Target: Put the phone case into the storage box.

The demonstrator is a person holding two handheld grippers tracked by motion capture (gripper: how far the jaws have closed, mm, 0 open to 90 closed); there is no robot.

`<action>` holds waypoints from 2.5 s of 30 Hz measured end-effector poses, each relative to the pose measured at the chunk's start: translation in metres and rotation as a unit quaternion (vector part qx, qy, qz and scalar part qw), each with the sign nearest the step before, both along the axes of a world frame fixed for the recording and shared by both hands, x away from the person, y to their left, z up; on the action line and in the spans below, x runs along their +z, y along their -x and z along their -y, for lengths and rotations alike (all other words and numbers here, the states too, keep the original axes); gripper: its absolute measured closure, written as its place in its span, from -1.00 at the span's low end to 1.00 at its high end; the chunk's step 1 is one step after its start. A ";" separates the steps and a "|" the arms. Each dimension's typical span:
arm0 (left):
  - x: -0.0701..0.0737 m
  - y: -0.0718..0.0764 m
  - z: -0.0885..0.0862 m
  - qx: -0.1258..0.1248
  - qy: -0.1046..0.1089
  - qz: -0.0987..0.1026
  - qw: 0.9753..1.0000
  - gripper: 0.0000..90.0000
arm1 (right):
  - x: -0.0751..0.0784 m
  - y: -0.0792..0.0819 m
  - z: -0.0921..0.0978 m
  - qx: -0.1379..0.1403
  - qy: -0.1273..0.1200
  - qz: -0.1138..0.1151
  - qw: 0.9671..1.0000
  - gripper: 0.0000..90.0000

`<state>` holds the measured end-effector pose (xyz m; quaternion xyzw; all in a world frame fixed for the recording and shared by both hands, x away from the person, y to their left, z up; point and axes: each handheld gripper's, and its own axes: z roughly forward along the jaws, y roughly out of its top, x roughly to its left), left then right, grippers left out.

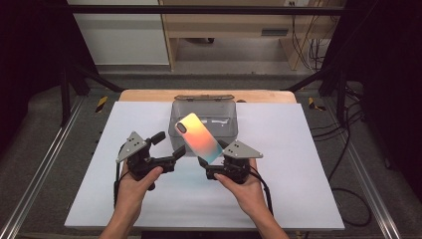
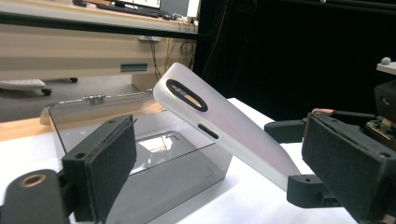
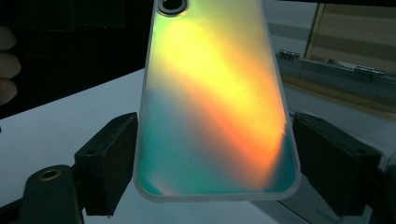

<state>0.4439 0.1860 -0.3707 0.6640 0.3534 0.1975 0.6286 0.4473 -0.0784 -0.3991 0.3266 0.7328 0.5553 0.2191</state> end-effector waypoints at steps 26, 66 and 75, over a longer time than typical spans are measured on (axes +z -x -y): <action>-0.007 -0.002 0.011 -0.014 0.001 -0.024 1.000 -0.35 | 0.002 0.006 -0.006 0.005 -0.010 0.014 1.000 -0.61; -0.011 -0.004 0.020 -0.005 0.018 -0.047 0.999 0.23 | 0.000 0.006 -0.008 0.007 -0.013 0.010 1.000 -0.61; -0.011 -0.004 0.022 -0.009 0.022 -0.053 0.998 0.28 | -0.001 0.006 -0.009 0.007 -0.013 0.008 1.000 -0.61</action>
